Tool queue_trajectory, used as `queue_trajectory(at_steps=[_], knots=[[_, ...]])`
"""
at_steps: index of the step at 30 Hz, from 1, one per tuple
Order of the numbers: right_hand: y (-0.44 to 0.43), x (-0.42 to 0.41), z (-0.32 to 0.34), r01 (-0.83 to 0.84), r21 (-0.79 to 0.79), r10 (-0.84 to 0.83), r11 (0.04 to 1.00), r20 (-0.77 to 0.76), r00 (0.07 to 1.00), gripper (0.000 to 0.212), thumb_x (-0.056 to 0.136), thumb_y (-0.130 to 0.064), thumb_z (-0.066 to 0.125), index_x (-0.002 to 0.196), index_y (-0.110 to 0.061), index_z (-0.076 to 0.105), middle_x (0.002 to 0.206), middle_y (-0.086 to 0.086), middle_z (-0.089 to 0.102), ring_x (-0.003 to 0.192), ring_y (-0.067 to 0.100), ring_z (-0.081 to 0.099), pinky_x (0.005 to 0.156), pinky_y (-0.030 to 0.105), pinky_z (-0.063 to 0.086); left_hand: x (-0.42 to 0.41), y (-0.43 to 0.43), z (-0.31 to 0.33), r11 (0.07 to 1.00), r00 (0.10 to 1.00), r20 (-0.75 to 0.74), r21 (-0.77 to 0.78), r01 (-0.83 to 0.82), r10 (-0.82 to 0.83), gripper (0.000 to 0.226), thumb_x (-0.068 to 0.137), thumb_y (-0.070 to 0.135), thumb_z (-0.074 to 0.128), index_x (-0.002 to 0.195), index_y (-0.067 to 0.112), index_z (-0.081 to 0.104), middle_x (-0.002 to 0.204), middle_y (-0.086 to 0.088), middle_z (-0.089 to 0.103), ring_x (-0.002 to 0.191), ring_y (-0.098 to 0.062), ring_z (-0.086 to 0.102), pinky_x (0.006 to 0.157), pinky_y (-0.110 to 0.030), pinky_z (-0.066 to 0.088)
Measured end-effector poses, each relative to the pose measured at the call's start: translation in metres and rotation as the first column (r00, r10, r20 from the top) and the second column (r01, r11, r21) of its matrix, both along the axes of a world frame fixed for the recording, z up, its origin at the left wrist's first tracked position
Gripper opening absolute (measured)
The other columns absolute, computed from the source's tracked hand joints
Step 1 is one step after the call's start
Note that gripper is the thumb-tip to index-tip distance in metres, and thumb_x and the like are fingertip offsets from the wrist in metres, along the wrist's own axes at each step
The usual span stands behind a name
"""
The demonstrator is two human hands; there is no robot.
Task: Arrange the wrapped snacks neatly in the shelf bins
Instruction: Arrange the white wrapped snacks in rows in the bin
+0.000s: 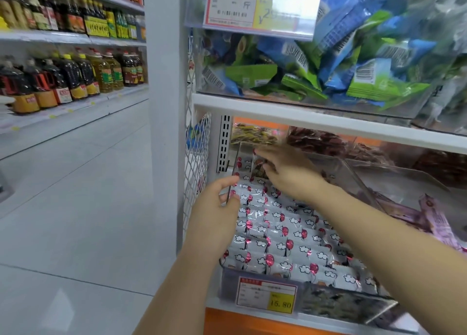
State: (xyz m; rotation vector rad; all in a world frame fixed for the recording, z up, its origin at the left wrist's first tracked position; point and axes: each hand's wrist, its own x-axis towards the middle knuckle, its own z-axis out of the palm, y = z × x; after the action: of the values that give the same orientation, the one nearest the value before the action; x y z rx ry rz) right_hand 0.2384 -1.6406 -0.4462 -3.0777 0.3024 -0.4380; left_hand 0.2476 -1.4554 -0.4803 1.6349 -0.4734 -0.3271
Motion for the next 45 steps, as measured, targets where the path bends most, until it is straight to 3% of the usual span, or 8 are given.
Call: queue_trajectory(at_steps=[4, 11, 17, 21, 30, 36, 42, 45], knots=[[0.0, -0.003, -0.015, 0.014, 0.044, -0.001, 0.999, -0.285, 0.959, 0.054, 0.102, -0.031, 0.025, 0.151, -0.013, 0.01, 0.159, 0.002, 0.003, 0.146, 0.015, 0.004, 0.115, 0.024, 0.004, 0.002, 0.0, -0.004, 1.0, 1.0, -0.012, -0.03, -0.003, 0.002, 0.032, 0.095, 0.015, 0.048, 0.118, 0.037, 0.056, 0.124, 0.002, 0.061, 0.102, -0.018, 0.064, 0.075, -0.032, 0.057], [-0.003, -0.004, -0.012, 0.078, 0.396, 0.036, 0.915, -0.274, 0.961, 0.045, 0.103, -0.032, 0.025, 0.147, -0.021, 0.027, 0.155, -0.002, 0.023, 0.141, 0.017, 0.023, 0.11, 0.026, 0.018, 0.0, 0.005, -0.003, 0.999, 1.0, 0.002, 0.039, 0.025, -0.025, 0.028, 0.096, 0.023, 0.047, 0.119, 0.039, 0.055, 0.121, -0.004, 0.061, 0.06, -0.018, 0.054, 0.047, -0.022, 0.049], [-0.009, 0.001, -0.018, 0.128, 0.367, 0.006, 0.921, -0.341, 0.94, 0.046, 0.102, -0.032, 0.023, 0.143, -0.017, 0.036, 0.152, 0.004, 0.031, 0.139, 0.024, 0.029, 0.113, 0.033, 0.021, -0.001, 0.004, 0.0, 0.999, 1.0, -0.023, 0.044, 0.02, -0.019, 0.026, 0.096, 0.025, 0.047, 0.113, 0.043, 0.056, 0.117, 0.002, 0.063, 0.083, -0.039, 0.066, 0.063, -0.049, 0.057], [-0.007, 0.008, -0.016, 0.228, 0.396, -0.06, 0.889, -0.392, 0.918, 0.05, 0.1, -0.036, 0.023, 0.131, -0.001, 0.043, 0.138, 0.023, 0.043, 0.126, 0.037, 0.042, 0.106, 0.048, 0.033, 0.0, 0.003, -0.001, 0.998, 1.0, -0.013, 0.056, 0.019, -0.019, 0.027, 0.097, 0.025, 0.046, 0.115, 0.043, 0.056, 0.118, 0.005, 0.062, 0.087, -0.038, 0.065, 0.068, -0.041, 0.056], [-0.011, -0.063, 0.008, 0.122, 0.22, -0.033, 0.968, -0.371, 0.928, 0.05, 0.102, -0.032, 0.025, 0.15, -0.018, 0.019, 0.157, 0.0, 0.017, 0.143, 0.015, 0.019, 0.111, 0.022, 0.016, -0.004, 0.002, 0.001, 0.997, 1.0, 0.018, 0.071, -0.011, 0.01, 0.028, 0.098, 0.024, 0.044, 0.117, 0.04, 0.056, 0.117, 0.006, 0.062, 0.085, -0.038, 0.065, 0.063, -0.036, 0.056], [-0.012, -0.056, -0.016, 0.16, 0.092, -0.095, 0.983, -0.49, 0.866, 0.055, 0.101, -0.042, 0.012, 0.15, -0.021, 0.001, 0.158, -0.001, -0.004, 0.146, 0.017, -0.001, 0.119, 0.04, 0.001, -0.01, -0.004, 0.003, 0.992, 0.989, 0.136, 0.102, -0.072, 0.058, 0.029, 0.099, 0.017, 0.042, 0.121, 0.027, 0.058, 0.134, 0.008, 0.05, 0.07, 0.012, 0.05, 0.051, 0.003, 0.036], [-0.01, -0.055, -0.001, 0.284, 0.325, -0.108, 0.902, -0.467, 0.878, 0.053, 0.101, -0.041, 0.012, 0.131, -0.013, 0.046, 0.128, 0.008, 0.052, 0.118, 0.023, 0.049, 0.103, 0.035, 0.031, -0.008, -0.004, 0.001, 0.991, 0.988, 0.138, 0.107, -0.079, 0.064, 0.029, 0.099, 0.017, 0.042, 0.12, 0.029, 0.058, 0.133, 0.004, 0.053, 0.064, 0.005, 0.055, 0.041, -0.006, 0.039], [-0.014, -0.077, 0.017, 0.209, 0.335, -0.078, 0.919, -0.364, 0.928, 0.049, 0.102, -0.035, 0.019, 0.146, -0.017, 0.031, 0.152, 0.006, 0.032, 0.138, 0.022, 0.031, 0.111, 0.031, 0.022, -0.006, -0.003, -0.001, 0.992, 0.988, 0.14, 0.096, -0.078, 0.064, 0.029, 0.098, 0.018, 0.042, 0.119, 0.03, 0.058, 0.135, 0.006, 0.051, 0.074, -0.003, 0.06, 0.046, -0.012, 0.046]])
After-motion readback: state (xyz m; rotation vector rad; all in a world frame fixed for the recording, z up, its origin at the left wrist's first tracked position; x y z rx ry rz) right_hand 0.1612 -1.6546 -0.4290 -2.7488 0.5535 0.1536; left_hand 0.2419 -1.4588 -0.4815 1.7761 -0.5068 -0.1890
